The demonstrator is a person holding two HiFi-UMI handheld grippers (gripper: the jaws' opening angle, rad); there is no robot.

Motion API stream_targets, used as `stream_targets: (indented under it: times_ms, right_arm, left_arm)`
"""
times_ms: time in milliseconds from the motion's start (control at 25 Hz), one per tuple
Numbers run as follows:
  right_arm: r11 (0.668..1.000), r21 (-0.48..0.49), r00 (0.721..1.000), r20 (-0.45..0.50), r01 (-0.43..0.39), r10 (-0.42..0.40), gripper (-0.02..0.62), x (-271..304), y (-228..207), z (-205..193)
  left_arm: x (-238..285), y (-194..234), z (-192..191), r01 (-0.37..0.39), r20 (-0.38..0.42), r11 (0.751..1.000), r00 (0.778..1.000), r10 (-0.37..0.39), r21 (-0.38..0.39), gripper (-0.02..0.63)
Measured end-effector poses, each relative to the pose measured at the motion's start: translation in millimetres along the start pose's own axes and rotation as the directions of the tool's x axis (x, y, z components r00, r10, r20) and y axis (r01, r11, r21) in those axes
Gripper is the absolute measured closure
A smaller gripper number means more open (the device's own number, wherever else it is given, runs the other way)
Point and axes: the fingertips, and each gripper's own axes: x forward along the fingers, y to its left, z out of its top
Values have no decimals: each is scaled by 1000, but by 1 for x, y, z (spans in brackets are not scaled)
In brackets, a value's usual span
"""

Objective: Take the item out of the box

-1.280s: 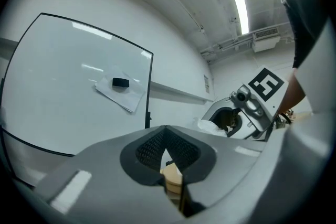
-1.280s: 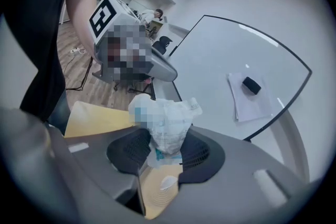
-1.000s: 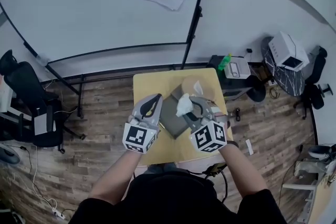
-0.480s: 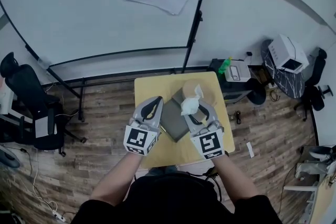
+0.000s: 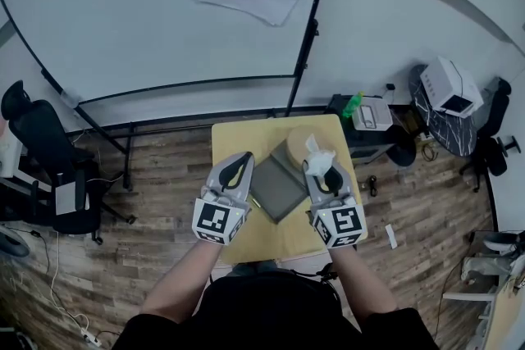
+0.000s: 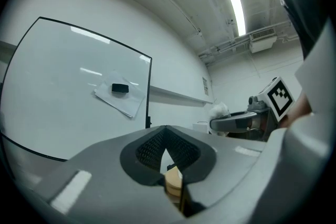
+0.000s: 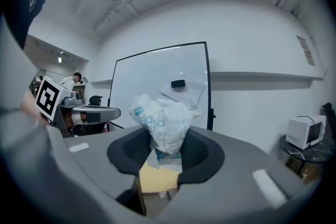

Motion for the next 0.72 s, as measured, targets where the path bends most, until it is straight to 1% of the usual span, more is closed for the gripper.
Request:
stream_targets:
  times_ms: [160, 240, 720]
  right_arm:
    - [997, 76, 1000, -1, -2, 2, 449, -7, -15, -10]
    - [996, 93, 1000, -2, 3, -3, 450, -10, -20, -14]
    - [992, 113, 998, -20, 56, -54, 462, -22, -41, -29]
  left_arm:
    - [-4, 7, 0, -18, 2, 1000, 1000, 18, -8, 606]
    - [-5, 10, -1, -25, 1, 1000, 1000, 25, -9, 606]
    - [-19, 27, -6, -61, -11, 998, 998, 60, -12, 606]
